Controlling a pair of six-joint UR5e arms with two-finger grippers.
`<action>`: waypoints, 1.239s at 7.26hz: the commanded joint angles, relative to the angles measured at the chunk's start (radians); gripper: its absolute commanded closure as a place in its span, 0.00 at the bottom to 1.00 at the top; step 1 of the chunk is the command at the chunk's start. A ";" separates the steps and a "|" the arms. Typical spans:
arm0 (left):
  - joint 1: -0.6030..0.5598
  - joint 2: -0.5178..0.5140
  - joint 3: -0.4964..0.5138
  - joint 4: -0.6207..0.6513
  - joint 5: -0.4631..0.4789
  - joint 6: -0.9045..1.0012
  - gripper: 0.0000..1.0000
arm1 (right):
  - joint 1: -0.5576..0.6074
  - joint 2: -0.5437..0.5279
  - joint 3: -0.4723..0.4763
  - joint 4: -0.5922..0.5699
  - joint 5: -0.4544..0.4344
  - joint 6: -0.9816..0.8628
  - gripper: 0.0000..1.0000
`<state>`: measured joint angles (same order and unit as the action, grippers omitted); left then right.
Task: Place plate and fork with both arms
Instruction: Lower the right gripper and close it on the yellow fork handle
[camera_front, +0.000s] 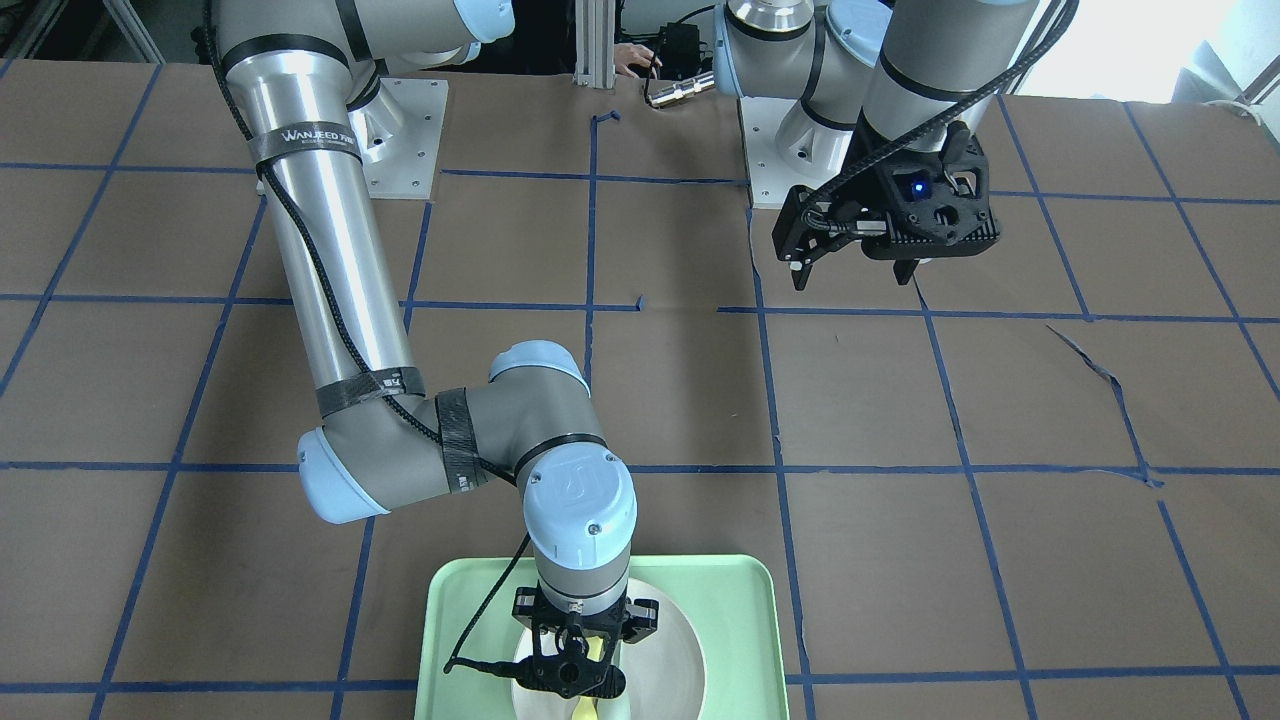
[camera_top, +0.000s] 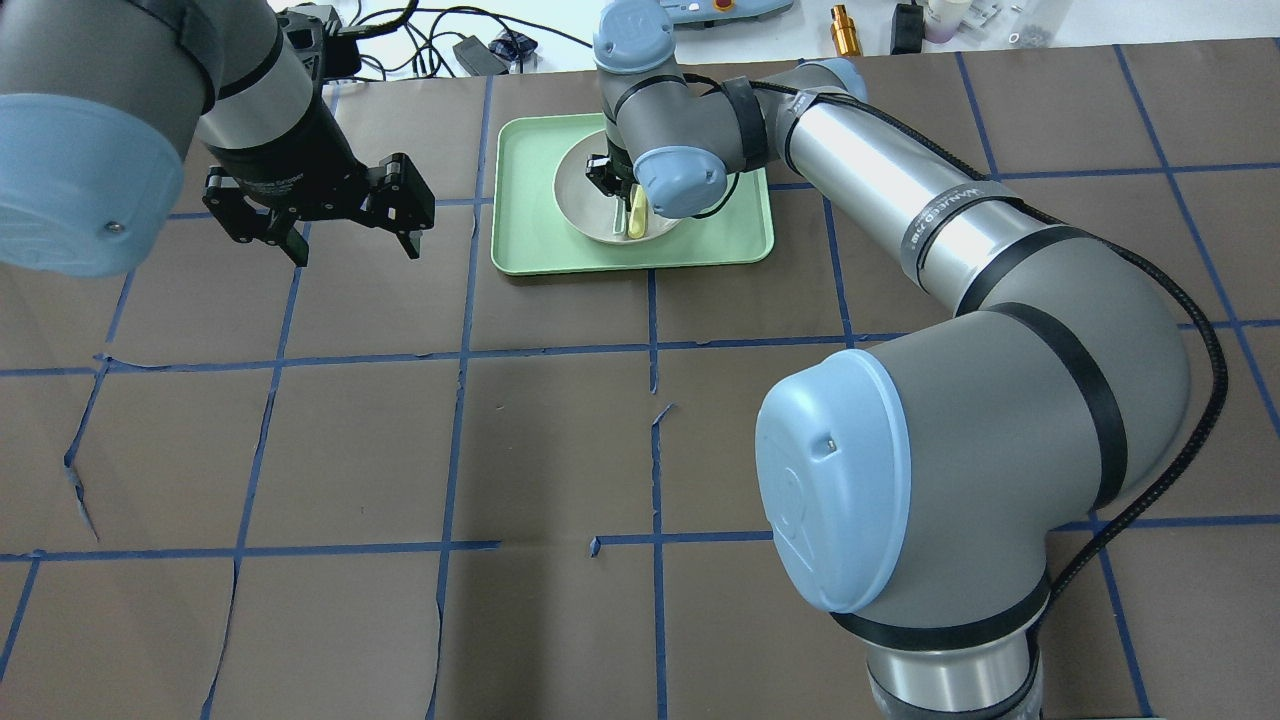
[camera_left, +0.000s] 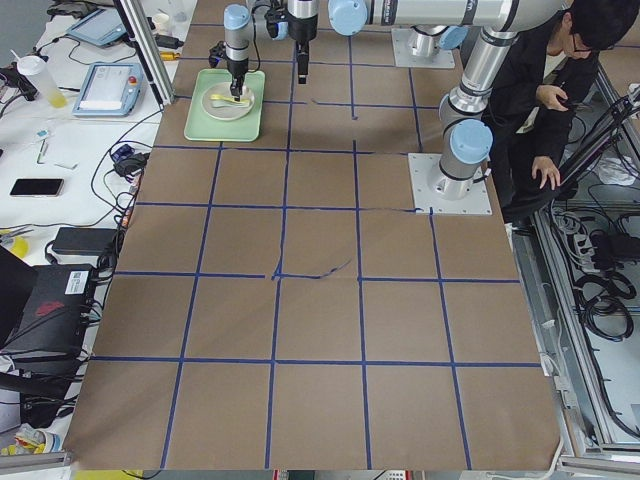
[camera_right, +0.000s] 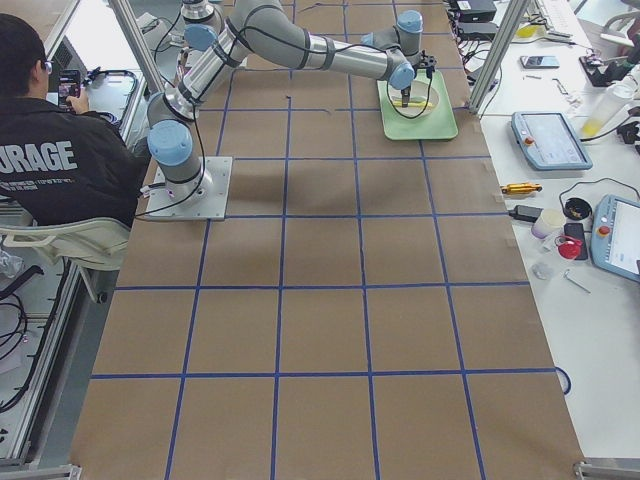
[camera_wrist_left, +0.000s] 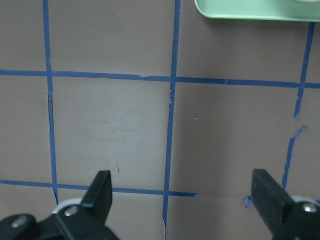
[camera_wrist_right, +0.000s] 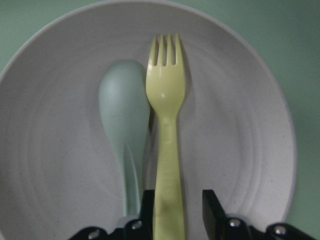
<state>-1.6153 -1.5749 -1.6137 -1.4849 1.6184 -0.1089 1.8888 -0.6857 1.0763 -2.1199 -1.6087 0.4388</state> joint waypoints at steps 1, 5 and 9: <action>0.000 -0.001 0.000 0.000 0.000 0.000 0.00 | 0.000 0.009 -0.010 0.000 0.001 0.000 0.56; 0.000 -0.002 0.000 0.000 0.000 0.000 0.00 | 0.000 0.020 -0.012 -0.002 0.000 -0.005 0.56; 0.000 -0.002 0.000 0.000 0.000 -0.002 0.00 | 0.000 0.020 -0.004 -0.002 0.000 -0.005 0.86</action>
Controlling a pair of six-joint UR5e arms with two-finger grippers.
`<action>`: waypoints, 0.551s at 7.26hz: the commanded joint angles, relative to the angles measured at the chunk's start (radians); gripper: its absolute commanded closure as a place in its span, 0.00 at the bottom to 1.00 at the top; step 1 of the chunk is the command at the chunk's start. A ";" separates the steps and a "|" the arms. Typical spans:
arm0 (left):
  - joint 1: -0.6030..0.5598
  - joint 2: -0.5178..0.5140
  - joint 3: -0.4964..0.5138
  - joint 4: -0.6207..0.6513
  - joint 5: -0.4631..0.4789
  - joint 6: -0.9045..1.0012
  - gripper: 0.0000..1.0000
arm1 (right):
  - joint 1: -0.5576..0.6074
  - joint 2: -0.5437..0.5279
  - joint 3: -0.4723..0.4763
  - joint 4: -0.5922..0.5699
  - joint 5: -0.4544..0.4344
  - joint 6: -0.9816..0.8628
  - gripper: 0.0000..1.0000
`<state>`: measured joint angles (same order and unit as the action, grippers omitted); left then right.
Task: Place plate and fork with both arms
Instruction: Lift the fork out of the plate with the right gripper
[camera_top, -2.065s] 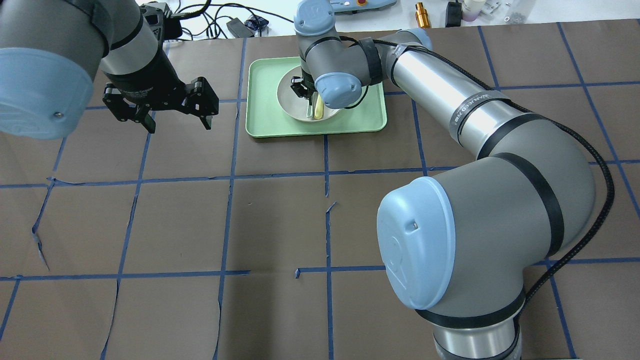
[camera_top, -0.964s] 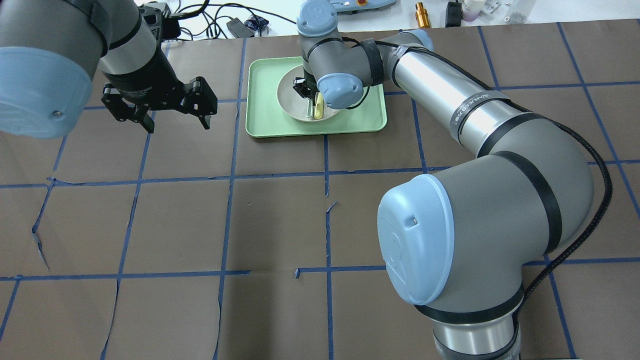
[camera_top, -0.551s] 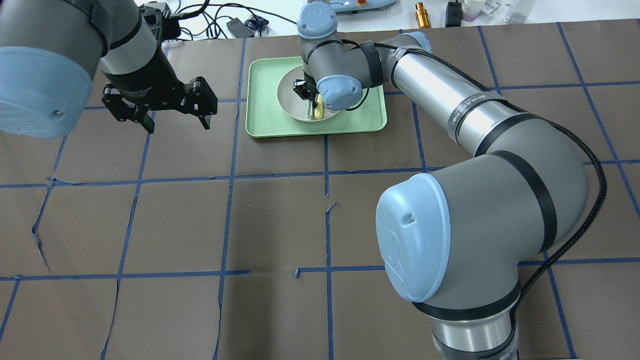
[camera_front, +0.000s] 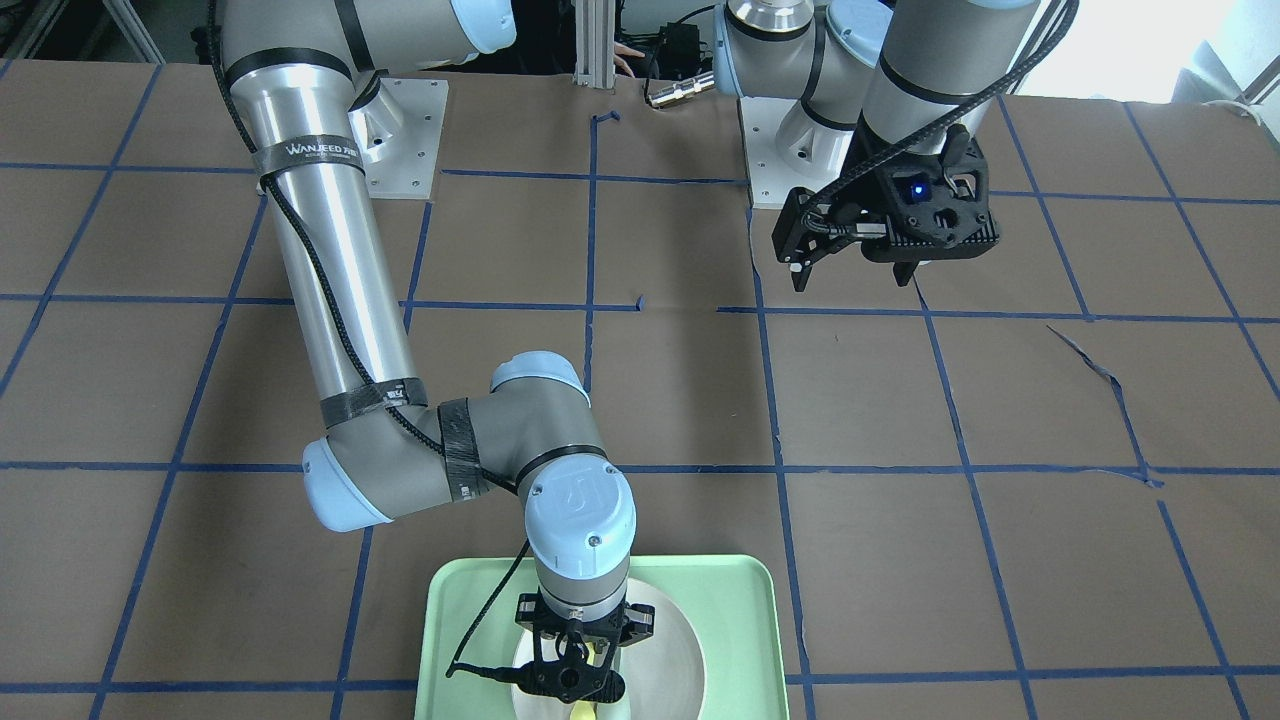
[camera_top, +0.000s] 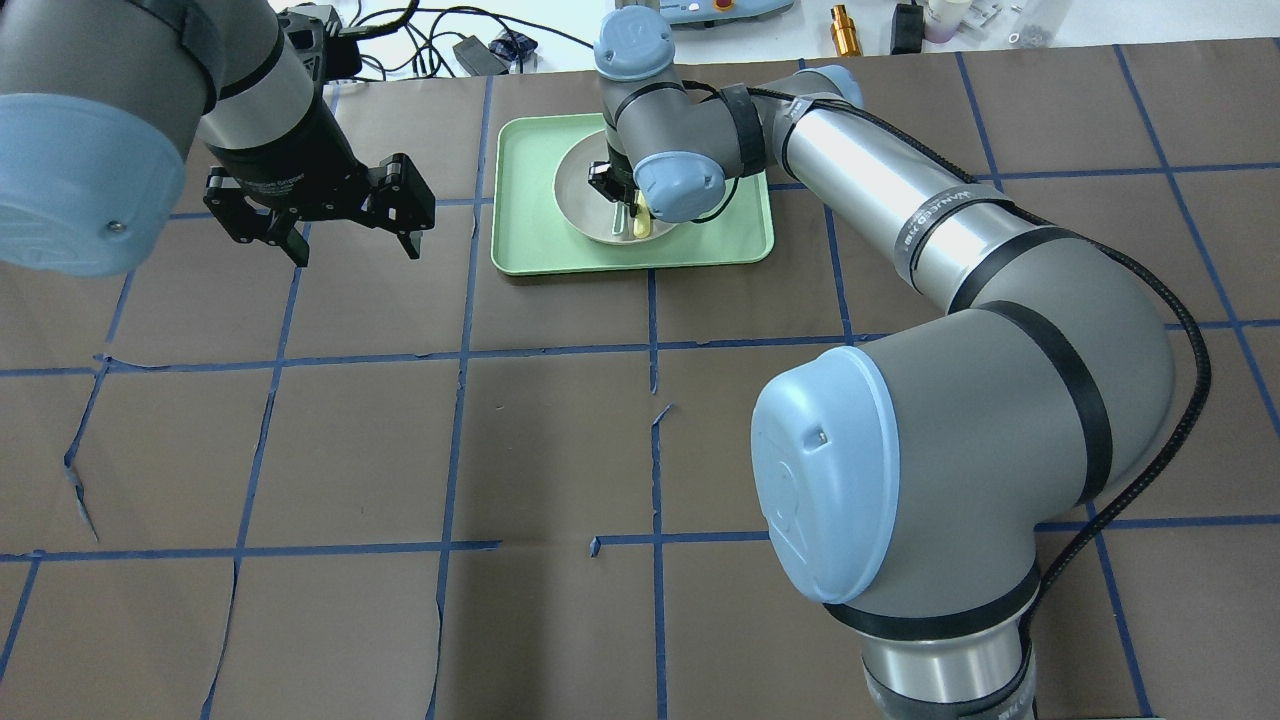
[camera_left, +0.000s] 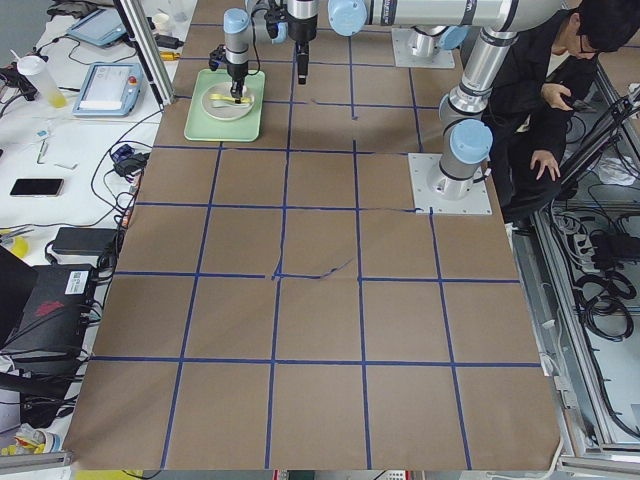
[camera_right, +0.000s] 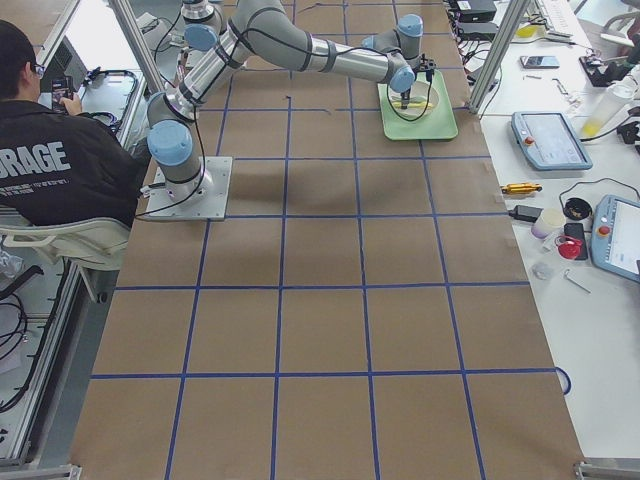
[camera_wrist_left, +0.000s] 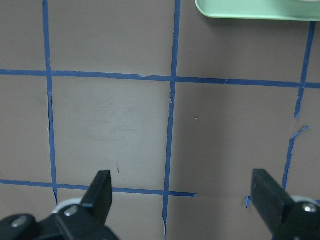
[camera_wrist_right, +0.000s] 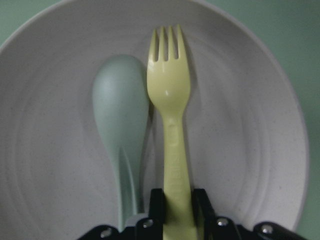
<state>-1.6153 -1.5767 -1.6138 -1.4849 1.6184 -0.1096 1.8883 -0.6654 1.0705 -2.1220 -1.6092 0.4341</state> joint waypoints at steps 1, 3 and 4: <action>0.000 0.000 0.000 0.000 0.000 -0.001 0.00 | 0.000 0.000 0.002 0.001 0.000 -0.001 0.93; 0.000 -0.002 0.000 0.000 0.000 -0.001 0.00 | -0.002 -0.017 0.006 0.005 0.000 -0.008 0.95; 0.002 0.000 0.000 0.002 0.000 -0.001 0.00 | -0.008 -0.043 0.011 0.016 0.000 -0.035 0.95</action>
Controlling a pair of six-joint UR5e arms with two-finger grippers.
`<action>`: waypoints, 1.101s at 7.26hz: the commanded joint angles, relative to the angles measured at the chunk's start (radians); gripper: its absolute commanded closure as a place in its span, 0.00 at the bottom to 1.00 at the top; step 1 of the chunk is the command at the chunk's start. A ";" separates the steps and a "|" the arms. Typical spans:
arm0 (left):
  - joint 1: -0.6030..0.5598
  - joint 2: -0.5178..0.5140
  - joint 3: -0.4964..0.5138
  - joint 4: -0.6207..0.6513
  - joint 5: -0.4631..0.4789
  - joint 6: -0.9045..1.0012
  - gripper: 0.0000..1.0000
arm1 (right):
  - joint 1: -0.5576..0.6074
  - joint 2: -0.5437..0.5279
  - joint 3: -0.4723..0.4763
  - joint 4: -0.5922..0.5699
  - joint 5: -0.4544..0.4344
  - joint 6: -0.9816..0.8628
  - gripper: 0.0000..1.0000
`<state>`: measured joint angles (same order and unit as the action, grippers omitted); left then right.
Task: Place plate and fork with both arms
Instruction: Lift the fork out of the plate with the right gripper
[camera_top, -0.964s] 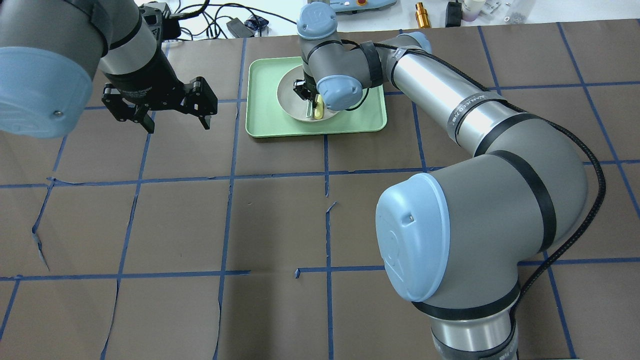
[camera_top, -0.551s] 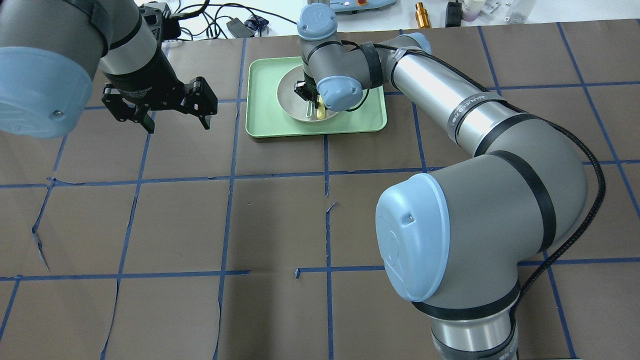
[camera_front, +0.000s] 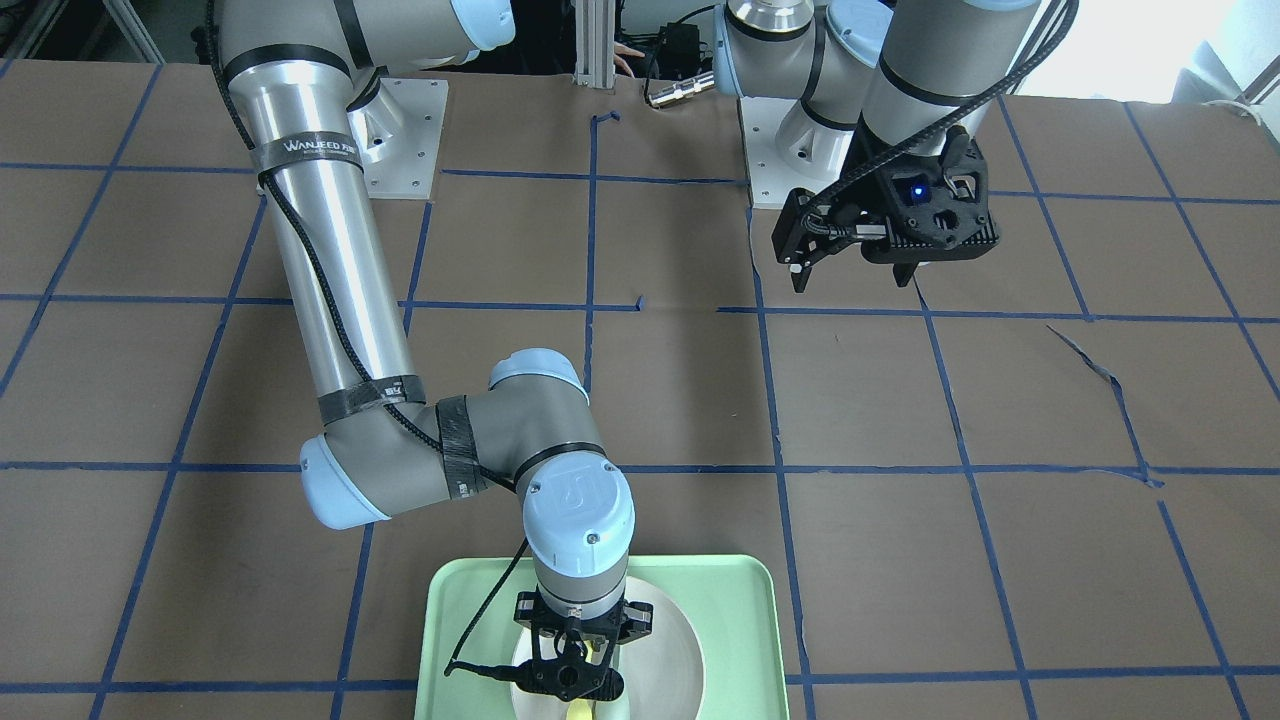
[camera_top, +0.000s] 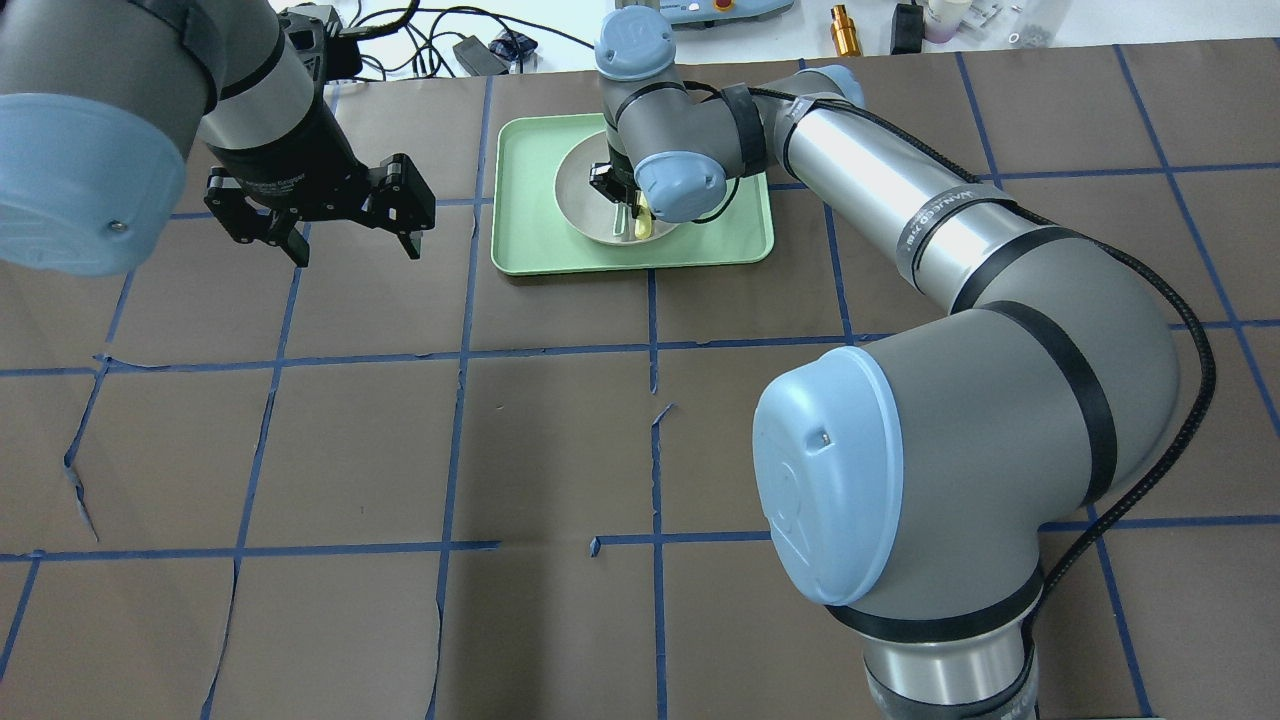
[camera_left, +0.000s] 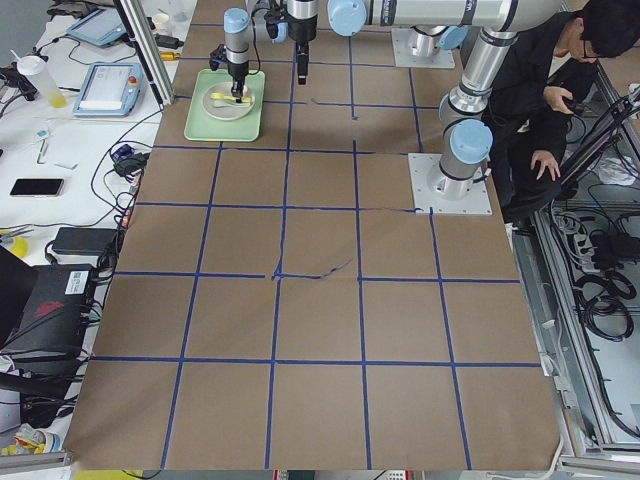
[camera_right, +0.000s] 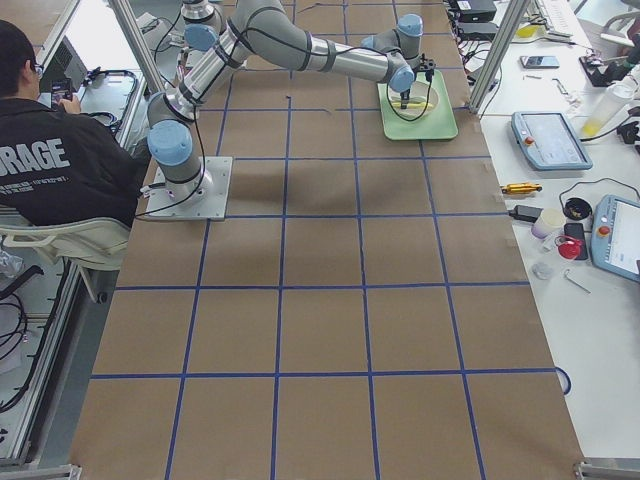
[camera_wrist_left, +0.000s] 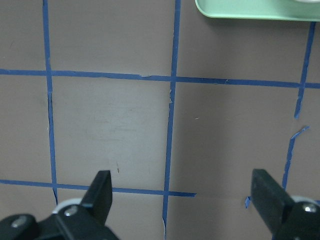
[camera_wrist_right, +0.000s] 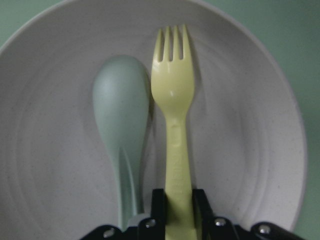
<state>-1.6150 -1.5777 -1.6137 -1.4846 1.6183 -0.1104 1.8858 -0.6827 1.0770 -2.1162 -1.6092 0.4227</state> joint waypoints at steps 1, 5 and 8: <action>0.001 -0.001 0.000 0.000 -0.002 0.000 0.00 | -0.025 -0.064 0.027 0.010 -0.017 -0.062 0.95; -0.002 -0.007 0.000 0.001 -0.008 0.000 0.00 | -0.155 -0.150 0.198 -0.005 0.002 -0.265 0.99; -0.003 -0.008 -0.008 0.012 -0.008 0.000 0.00 | -0.155 -0.104 0.190 -0.063 0.043 -0.286 0.99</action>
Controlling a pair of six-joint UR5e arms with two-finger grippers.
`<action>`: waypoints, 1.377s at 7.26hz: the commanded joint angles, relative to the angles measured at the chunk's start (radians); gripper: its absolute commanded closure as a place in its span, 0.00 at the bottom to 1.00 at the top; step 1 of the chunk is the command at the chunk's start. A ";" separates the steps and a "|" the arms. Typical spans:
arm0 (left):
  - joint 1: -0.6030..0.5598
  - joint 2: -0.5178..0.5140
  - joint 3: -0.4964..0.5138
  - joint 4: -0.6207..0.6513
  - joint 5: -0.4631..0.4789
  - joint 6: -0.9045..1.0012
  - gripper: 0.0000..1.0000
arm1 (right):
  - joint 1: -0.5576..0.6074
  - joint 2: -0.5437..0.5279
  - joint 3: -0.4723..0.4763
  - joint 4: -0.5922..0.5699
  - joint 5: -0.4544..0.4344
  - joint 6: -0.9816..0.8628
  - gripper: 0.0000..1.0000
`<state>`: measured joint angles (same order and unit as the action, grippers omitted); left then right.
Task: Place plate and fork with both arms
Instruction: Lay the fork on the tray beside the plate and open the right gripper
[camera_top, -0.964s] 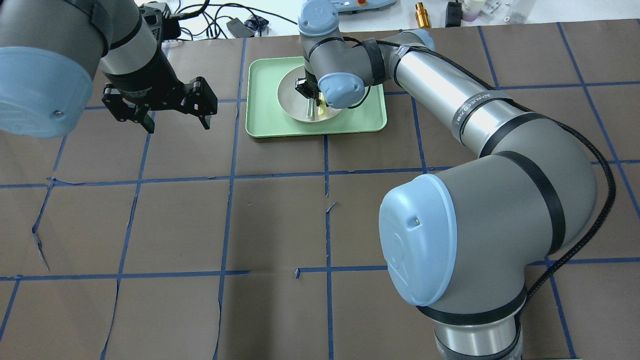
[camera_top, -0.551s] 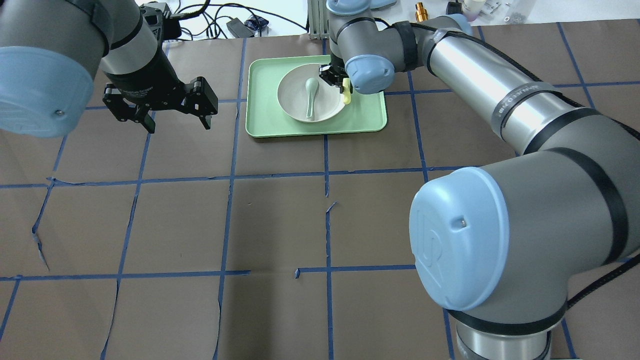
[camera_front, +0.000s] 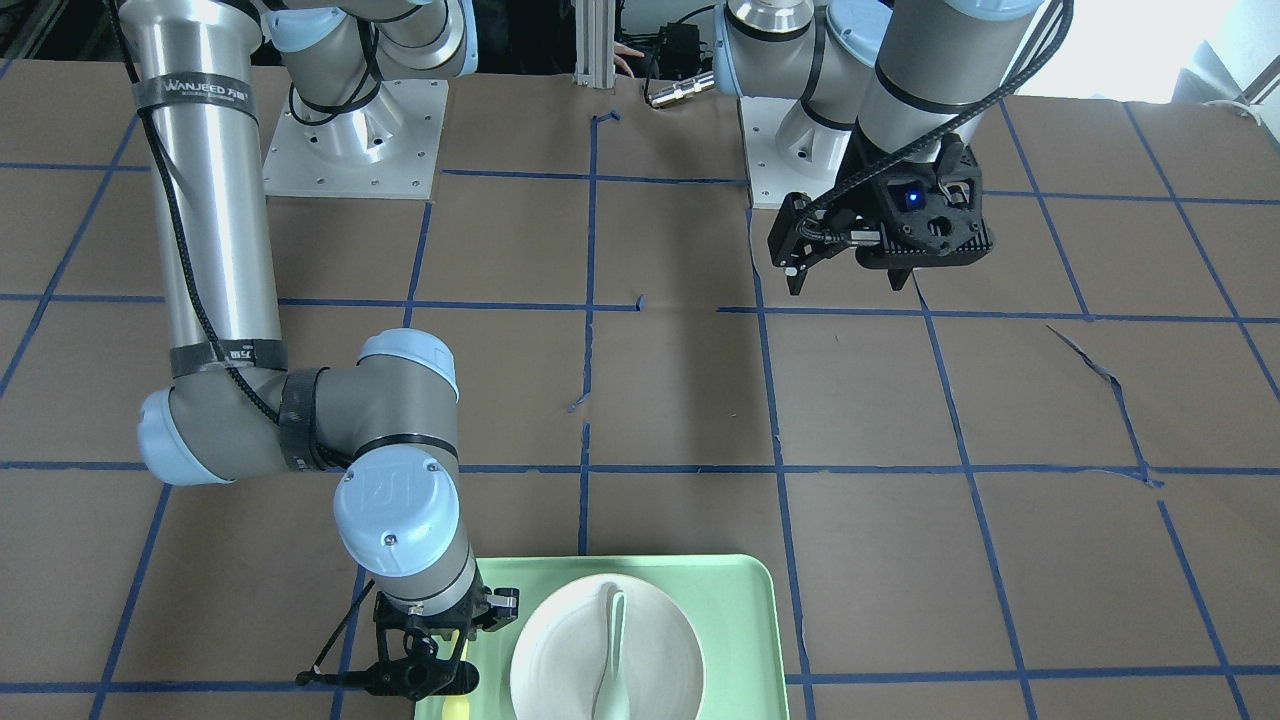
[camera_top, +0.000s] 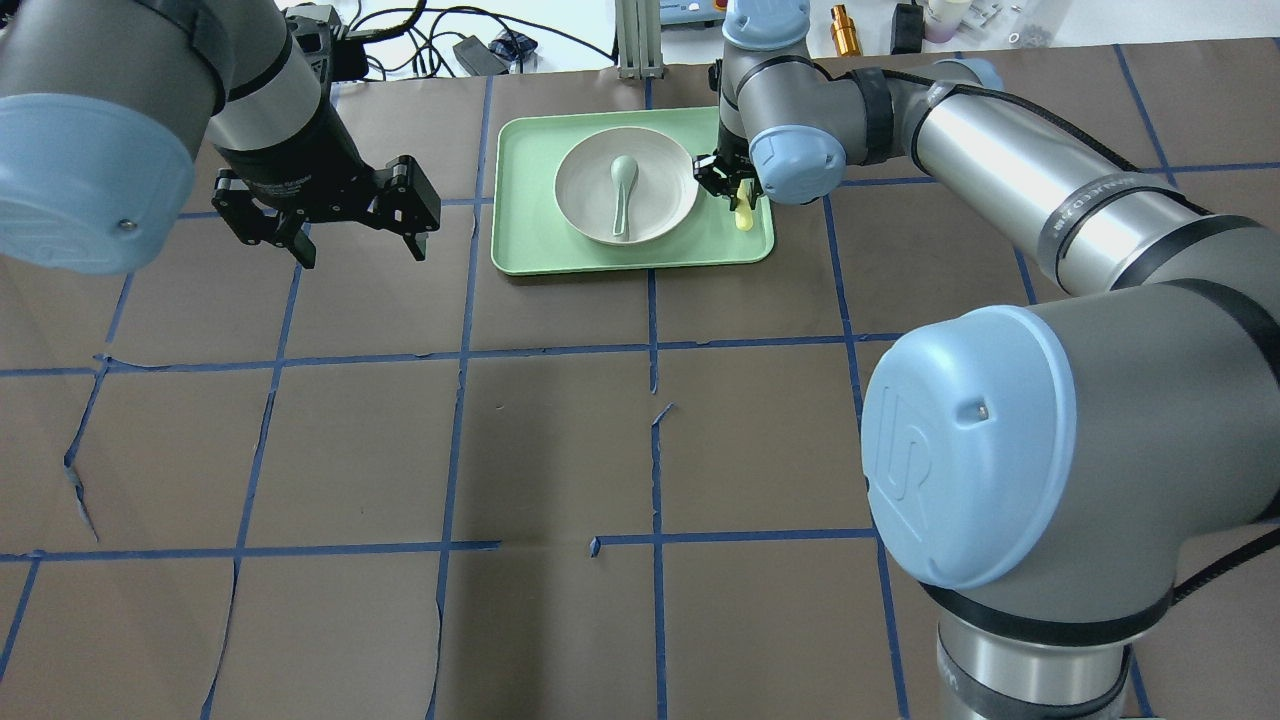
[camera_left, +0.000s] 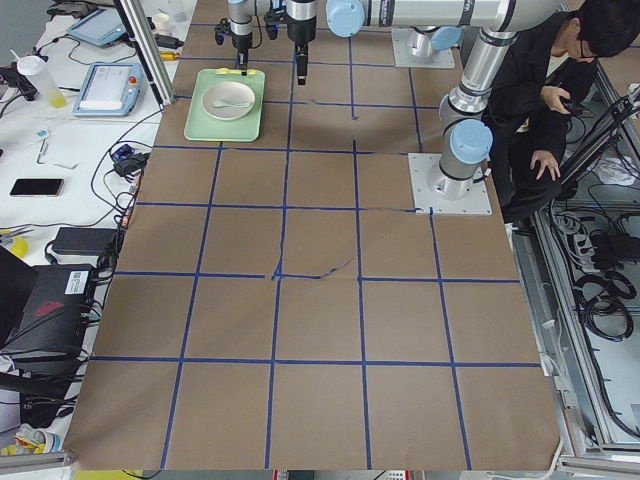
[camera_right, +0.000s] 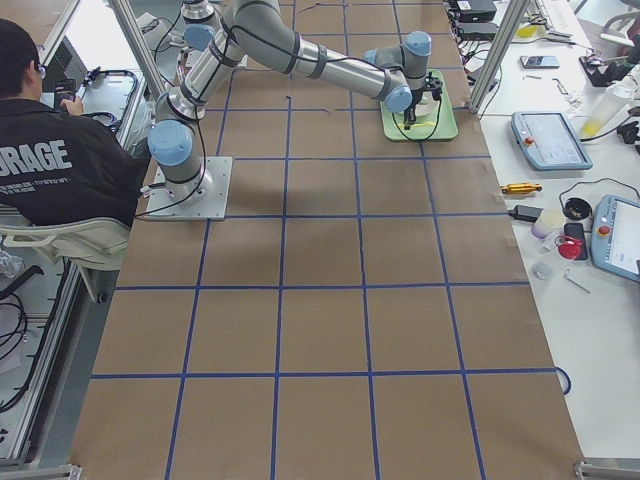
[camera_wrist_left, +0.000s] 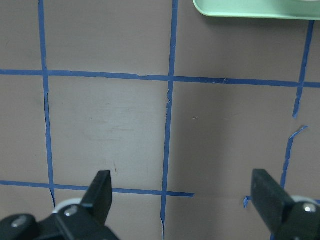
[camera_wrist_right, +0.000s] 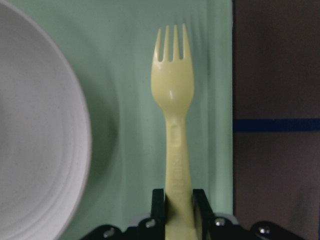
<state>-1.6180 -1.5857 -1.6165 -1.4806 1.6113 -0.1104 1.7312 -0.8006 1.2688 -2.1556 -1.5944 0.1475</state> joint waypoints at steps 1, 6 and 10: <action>0.000 0.001 -0.011 0.011 0.001 0.000 0.00 | -0.001 0.018 -0.003 -0.026 0.028 -0.017 0.99; 0.000 0.003 -0.011 0.011 0.001 0.000 0.00 | -0.002 -0.037 0.029 -0.001 0.041 -0.088 0.00; 0.000 0.007 -0.009 0.010 0.001 0.000 0.00 | -0.063 -0.450 0.350 0.193 -0.048 -0.088 0.00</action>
<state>-1.6184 -1.5801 -1.6262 -1.4698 1.6122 -0.1105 1.6957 -1.1091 1.5006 -2.0050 -1.6205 0.0595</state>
